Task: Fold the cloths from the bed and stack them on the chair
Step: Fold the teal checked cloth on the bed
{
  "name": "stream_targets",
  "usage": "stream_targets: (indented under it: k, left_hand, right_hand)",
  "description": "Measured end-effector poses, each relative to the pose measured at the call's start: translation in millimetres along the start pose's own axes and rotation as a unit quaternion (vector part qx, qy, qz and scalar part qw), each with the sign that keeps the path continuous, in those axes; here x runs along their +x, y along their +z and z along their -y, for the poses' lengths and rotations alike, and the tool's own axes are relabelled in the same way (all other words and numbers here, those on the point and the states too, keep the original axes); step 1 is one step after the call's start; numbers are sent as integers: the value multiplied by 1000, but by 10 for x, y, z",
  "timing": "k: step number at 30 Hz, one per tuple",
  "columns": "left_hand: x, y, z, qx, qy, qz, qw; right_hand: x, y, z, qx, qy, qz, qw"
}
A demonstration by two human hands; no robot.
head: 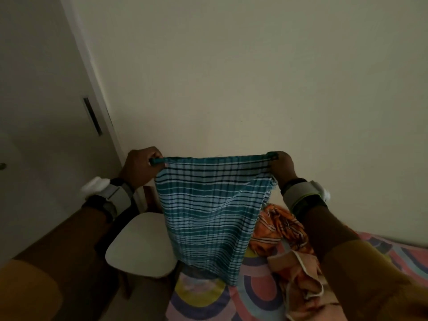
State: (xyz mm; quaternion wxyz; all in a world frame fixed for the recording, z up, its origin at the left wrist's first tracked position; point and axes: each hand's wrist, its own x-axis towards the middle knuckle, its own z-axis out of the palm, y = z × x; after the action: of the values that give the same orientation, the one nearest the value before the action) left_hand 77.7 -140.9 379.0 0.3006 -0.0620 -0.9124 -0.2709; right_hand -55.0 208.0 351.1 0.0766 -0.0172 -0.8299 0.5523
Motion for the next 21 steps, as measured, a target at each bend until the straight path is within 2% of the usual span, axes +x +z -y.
stream_targets:
  k: [4, 8, 10, 12, 13, 15, 18, 21]
  left_hand:
    - [-3, -51, 47, -55, -71, -54, 994]
    - [-87, -68, 7, -128, -151, -116, 973]
    - [-85, -43, -12, -147, -209, -96, 962]
    - [-162, 30, -26, -94, -238, -29, 966]
    - [-198, 43, -47, -82, -240, -20, 967]
    - [-287, 3, -114, -104, -252, -59, 960]
    - [-398, -124, -147, -255, -275, -130, 918]
    - [-487, -233, -217, -372, -297, -167, 863]
  right_hand:
    - [-50, 22, 115, 18, -14, 1, 1000]
    - [-116, 29, 138, 107, 23, 14, 994]
    - [-171, 54, 157, 92, 17, 28, 995]
    - [-310, 74, 111, 84, 17, 56, 995]
    - [-390, 63, 116, 82, 12, 66, 994]
    - [-565, -5, 114, 125, -6, 85, 989]
    - [-797, -180, 106, 239, -29, 176, 954]
    - [-865, -341, 75, 251, -59, 259, 931]
